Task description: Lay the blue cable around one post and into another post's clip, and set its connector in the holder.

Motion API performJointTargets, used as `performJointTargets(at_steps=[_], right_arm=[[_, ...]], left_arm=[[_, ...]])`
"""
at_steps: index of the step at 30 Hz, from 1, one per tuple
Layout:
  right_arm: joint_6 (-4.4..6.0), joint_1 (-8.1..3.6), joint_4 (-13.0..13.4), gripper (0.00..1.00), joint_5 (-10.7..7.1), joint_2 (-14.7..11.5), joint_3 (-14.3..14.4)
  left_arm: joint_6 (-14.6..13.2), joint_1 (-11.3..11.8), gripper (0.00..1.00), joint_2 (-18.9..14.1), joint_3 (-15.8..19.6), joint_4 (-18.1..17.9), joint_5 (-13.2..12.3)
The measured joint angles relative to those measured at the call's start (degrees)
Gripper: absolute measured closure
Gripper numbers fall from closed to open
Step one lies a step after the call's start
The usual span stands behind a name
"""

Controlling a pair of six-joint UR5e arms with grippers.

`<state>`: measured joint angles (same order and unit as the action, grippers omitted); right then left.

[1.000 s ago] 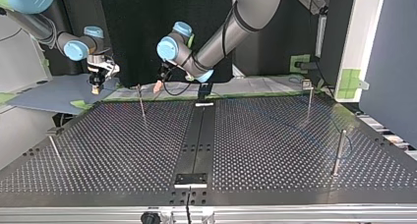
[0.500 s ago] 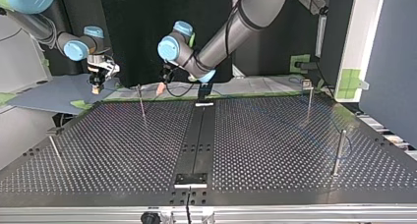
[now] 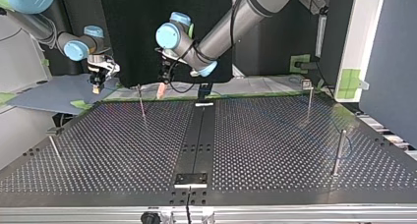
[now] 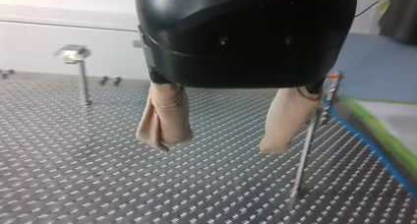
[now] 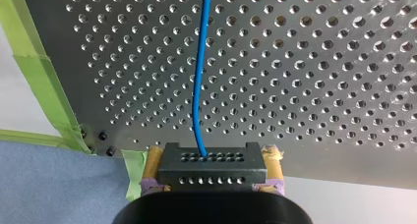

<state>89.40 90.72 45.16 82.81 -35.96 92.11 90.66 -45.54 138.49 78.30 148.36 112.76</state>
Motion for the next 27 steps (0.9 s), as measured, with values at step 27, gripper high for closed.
performJointTargets(at_steps=[27], right_arm=[[1.23, 0.42, 0.2, 0.72, -0.72, 0.0, 0.0]], left_arm=[[3.2, -0.3, 0.0, -12.6, 12.6, -0.2, 7.3]])
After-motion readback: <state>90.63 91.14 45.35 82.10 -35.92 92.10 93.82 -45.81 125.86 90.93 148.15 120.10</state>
